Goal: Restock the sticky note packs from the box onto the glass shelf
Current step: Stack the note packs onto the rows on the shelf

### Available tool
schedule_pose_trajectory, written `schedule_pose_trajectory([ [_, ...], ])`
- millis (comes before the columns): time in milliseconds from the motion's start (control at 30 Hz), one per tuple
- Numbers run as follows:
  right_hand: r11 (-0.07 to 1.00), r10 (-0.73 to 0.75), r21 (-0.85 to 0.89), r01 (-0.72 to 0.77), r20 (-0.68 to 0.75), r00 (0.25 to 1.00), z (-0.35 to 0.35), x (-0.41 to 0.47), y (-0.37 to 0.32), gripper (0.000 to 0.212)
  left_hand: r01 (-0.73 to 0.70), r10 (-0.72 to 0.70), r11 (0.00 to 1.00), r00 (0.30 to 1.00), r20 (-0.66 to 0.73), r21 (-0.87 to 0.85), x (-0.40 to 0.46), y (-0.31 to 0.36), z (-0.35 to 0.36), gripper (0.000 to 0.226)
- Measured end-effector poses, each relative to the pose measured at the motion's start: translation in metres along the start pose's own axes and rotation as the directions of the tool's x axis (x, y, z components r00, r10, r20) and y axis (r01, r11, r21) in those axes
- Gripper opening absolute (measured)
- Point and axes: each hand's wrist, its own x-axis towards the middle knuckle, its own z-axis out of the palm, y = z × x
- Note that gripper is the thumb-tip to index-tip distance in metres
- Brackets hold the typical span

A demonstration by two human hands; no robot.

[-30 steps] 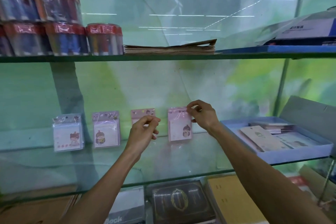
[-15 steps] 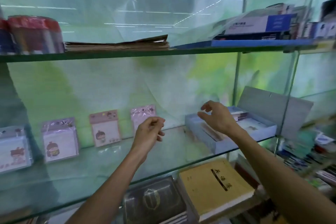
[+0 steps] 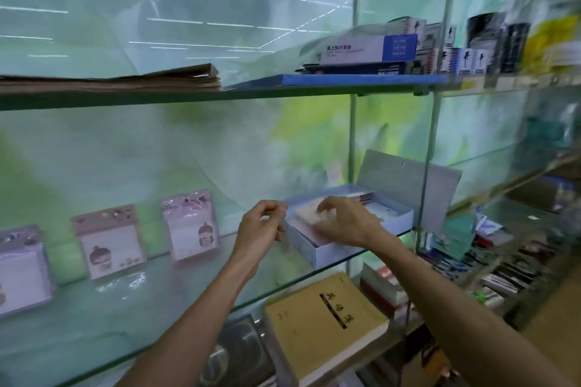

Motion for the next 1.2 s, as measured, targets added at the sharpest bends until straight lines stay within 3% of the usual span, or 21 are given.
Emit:
schedule_pose_trajectory([
  [67,0.972,0.010,0.233,0.011,-0.088,0.996,-0.007,-0.001,-0.003,0.034,-0.011,0.011,1.000,1.000,-0.018,-0.009,0.004,0.003,-0.001,0.012],
  [100,0.909,0.032,0.416,0.016,-0.110,0.993,-0.011,0.000,-0.005,0.028,-0.015,0.014,1.000,0.999,-0.032,-0.020,0.007,0.006,-0.003,0.012],
  [133,0.780,0.067,0.626,0.002,-0.087,0.994,-0.014,0.001,-0.008,0.026,-0.022,0.020,0.999,0.999,-0.047,-0.033,0.009,0.009,-0.006,0.012],
  [167,0.572,0.086,0.819,-0.042,-0.010,0.996,-0.018,0.003,-0.012,0.029,-0.029,0.027,0.999,0.998,-0.061,-0.044,0.011,0.011,-0.008,0.012],
  [233,0.136,0.016,0.974,-0.179,0.179,0.984,-0.023,0.005,-0.016,0.039,-0.045,0.039,0.997,0.995,-0.093,-0.064,0.015,0.015,-0.014,0.009],
  [267,0.005,-0.035,0.972,-0.234,0.234,0.972,-0.023,0.005,-0.019,0.042,-0.051,0.044,0.996,0.993,-0.109,-0.067,0.016,0.016,-0.018,0.009],
  [333,-0.121,-0.127,0.949,-0.291,0.276,0.953,-0.020,0.005,-0.024,0.046,-0.062,0.054,0.996,0.990,-0.133,-0.059,0.017,0.018,-0.025,0.010],
  [533,-0.092,-0.236,0.933,-0.348,0.319,0.918,0.001,0.004,-0.049,0.044,-0.099,0.092,0.995,0.983,-0.159,-0.032,0.016,0.023,-0.053,0.012],
  [833,-0.054,-0.485,0.874,-0.483,0.399,0.778,0.038,-0.006,-0.097,0.047,-0.091,0.100,0.994,0.972,-0.213,0.052,0.001,0.033,-0.110,0.014],
  [967,-0.025,-0.428,0.902,-0.431,0.380,0.820,0.057,-0.005,-0.119,0.033,-0.107,0.101,0.994,0.949,-0.300,-0.006,-0.009,0.039,-0.142,0.014],
  [1133,0.146,-0.339,0.922,-0.359,0.388,0.857,0.083,-0.007,-0.144,0.040,-0.126,0.115,0.992,0.913,-0.392,-0.003,-0.022,0.051,-0.187,0.010],
  [1200,0.209,-0.319,0.926,-0.316,0.370,0.873,0.093,-0.009,-0.155,0.032,-0.125,0.120,0.992,0.899,-0.421,0.017,-0.026,0.055,-0.203,0.010],
])
